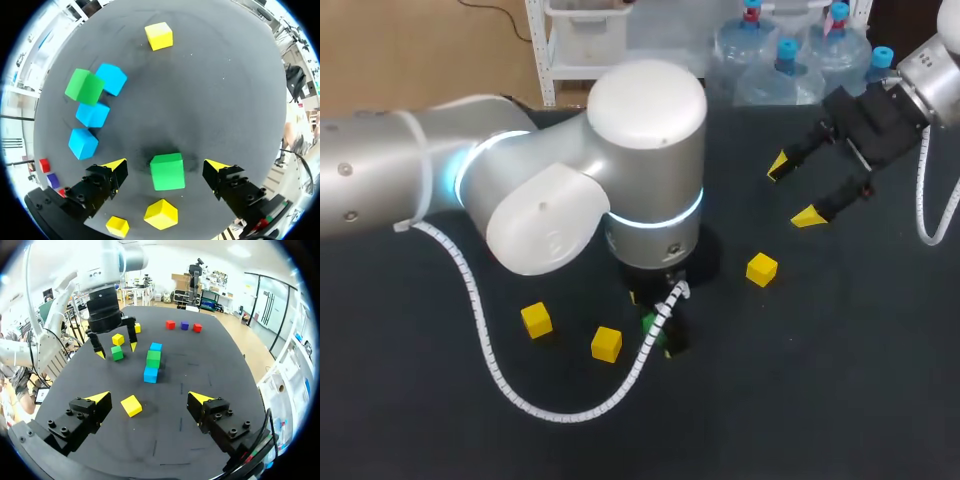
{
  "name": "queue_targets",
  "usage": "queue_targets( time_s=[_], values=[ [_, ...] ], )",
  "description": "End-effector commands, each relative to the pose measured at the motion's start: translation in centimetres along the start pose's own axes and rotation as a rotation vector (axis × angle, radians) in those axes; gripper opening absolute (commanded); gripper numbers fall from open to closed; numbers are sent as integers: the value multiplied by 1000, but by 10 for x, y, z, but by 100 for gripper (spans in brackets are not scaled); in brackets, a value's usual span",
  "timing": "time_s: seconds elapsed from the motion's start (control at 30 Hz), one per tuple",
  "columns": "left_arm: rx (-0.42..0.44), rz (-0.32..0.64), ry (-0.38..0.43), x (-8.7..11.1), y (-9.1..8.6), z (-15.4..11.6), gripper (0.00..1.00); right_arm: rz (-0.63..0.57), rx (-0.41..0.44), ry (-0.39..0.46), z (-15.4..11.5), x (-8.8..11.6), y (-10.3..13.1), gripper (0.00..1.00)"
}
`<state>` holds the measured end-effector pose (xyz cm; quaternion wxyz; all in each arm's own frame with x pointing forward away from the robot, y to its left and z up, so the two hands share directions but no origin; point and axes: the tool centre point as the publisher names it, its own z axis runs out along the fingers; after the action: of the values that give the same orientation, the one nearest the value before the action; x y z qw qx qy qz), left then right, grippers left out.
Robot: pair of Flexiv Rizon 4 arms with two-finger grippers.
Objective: Place the blue cubes, place green cubes on the blue cubes, place the yellow cubes on the green cubes, then place the red cubes on the yellow cubes, and place purple cube on the red cubes.
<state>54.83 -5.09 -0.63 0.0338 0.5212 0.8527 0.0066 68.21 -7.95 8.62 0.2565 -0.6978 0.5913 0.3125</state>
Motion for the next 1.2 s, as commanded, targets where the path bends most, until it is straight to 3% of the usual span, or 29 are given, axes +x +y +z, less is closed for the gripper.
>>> queue_targets(
  time_s=[0.03, 0.67, 0.7, 0.73, 0.77, 0.8, 0.93, 1.0, 1.13, 1.2],
  values=[
    [10, 3, -1, 1, 3, 1, 100, -1, 0, -1, 0, 0, 0, 100],
    [-2, 23, 52, -7, 8, 8, 100, -1, 0, -1, 0, 0, 0, 100],
    [-2, 22, 56, -6, 8, 9, 96, -1, 0, -1, 0, 0, 0, 100],
    [-2, 20, 58, -6, 8, 9, 85, -1, 0, -1, 0, 0, 0, 100],
    [-2, 19, 58, -5, 7, 10, 60, -1, 0, -1, 0, 0, 0, 100],
    [-2, 17, 59, -4, 7, 10, 47, -1, 0, -1, 0, 0, 0, 100],
    [-5, 10, 60, -3, 7, 10, 33, -1, 0, -1, 0, 0, 0, 100],
    [-6, 9, 61, -3, 7, 10, 31, -1, 0, -1, 0, 0, 0, 100],
    [-8, 10, 58, -2, 6, 10, 15, -1, 0, -1, 0, 0, 0, 100],
    [-15, 20, 53, -3, 5, 9, 0, -1, 0, -1, 0, 0, 0, 100]
  ],
)
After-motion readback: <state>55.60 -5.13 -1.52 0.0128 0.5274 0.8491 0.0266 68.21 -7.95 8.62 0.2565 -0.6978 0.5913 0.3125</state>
